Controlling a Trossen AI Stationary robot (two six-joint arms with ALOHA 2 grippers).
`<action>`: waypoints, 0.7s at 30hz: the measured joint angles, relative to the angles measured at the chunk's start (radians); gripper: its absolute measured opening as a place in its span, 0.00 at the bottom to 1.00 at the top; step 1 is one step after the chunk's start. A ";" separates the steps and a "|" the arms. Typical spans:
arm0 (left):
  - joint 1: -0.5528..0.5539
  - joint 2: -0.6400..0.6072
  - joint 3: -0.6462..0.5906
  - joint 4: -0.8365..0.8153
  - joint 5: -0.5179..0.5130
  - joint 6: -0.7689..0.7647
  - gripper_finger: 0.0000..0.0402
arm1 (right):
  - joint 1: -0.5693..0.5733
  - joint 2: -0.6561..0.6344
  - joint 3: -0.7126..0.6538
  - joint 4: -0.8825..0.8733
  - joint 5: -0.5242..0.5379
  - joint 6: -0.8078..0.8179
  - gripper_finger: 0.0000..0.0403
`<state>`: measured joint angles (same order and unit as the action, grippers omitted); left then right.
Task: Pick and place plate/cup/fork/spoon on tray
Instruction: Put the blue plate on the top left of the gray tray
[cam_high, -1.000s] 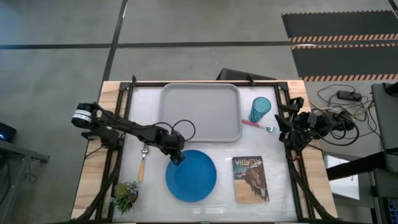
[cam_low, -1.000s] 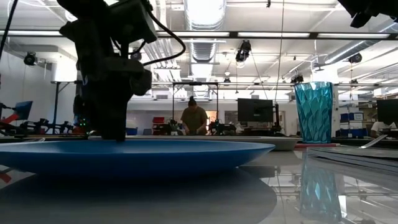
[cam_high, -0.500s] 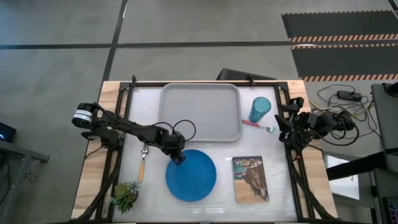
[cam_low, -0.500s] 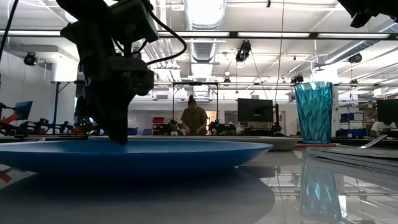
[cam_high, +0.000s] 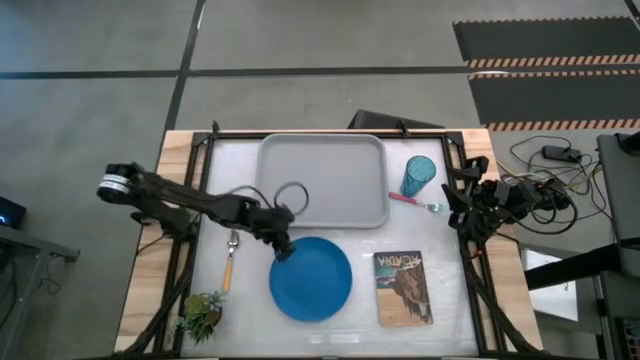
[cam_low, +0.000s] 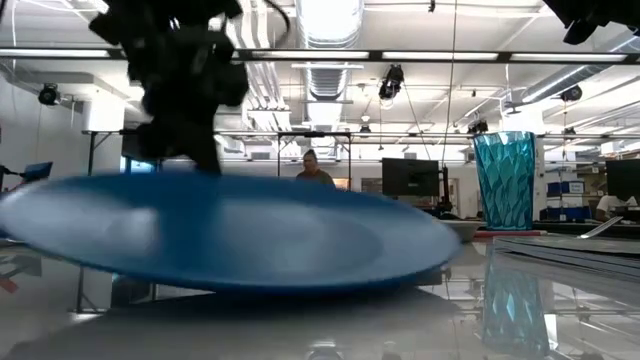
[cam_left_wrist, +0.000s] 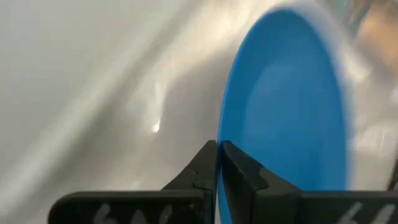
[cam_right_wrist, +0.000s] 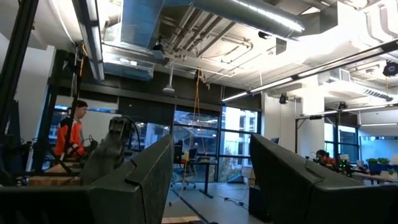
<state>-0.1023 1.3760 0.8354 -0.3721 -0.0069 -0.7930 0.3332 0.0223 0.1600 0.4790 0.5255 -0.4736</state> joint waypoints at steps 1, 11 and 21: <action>0.012 -0.037 0.000 0.009 -0.033 0.011 0.00 | 0.000 0.000 0.000 0.000 0.000 0.000 0.50; 0.194 -0.296 -0.009 0.139 -0.296 0.160 0.00 | 0.000 -0.001 0.000 0.006 0.000 0.000 0.50; 0.433 -0.292 -0.050 0.233 -0.331 0.266 0.00 | 0.000 -0.001 0.000 0.010 -0.002 0.001 0.50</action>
<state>0.3303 1.0838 0.7857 -0.1394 -0.3376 -0.5273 0.3332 0.0216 0.1600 0.4889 0.5236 -0.4728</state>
